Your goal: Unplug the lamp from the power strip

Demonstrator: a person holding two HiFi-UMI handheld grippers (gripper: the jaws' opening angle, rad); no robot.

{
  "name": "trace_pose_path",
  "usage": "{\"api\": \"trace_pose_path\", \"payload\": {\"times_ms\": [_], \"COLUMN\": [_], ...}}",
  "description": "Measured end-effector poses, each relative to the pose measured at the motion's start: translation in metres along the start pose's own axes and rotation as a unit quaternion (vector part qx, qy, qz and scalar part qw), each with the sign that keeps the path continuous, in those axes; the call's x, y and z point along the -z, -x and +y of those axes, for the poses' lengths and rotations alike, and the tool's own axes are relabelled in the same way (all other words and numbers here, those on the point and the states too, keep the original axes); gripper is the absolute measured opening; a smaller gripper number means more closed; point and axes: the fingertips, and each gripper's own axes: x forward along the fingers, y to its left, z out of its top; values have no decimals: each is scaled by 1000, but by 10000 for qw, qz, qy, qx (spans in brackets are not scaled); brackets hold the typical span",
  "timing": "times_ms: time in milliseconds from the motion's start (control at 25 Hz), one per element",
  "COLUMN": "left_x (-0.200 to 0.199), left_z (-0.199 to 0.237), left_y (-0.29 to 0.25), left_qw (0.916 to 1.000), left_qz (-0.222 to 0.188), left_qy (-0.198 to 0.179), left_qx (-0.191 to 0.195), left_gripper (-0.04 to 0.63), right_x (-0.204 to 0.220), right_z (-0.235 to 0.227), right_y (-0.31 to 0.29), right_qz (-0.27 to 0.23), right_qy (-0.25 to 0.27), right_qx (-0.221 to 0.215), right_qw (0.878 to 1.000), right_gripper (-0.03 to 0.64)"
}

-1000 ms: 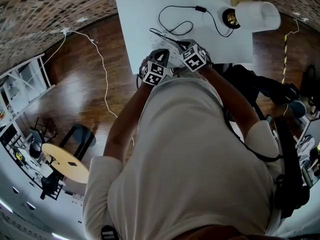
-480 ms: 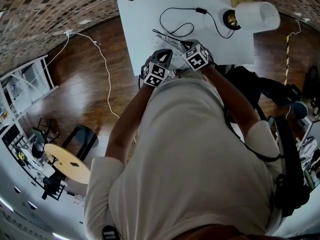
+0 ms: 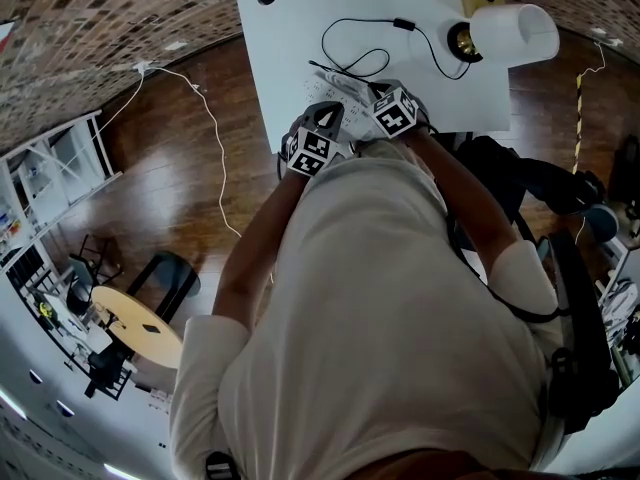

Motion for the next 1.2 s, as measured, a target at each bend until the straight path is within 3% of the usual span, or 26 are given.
{"api": "trace_pose_path", "payload": {"times_ms": [1200], "left_x": [13], "left_z": [6], "left_y": [-4], "left_qw": [9994], "left_qz": [329], "left_qy": [-82], "left_qx": [-27], "left_gripper": [3], "right_x": [25], "right_z": [-32], "right_y": [-31], "right_qz": [588], "right_qy": [2], "right_qx": [167], "right_qw": [9981], "right_gripper": [14]}}
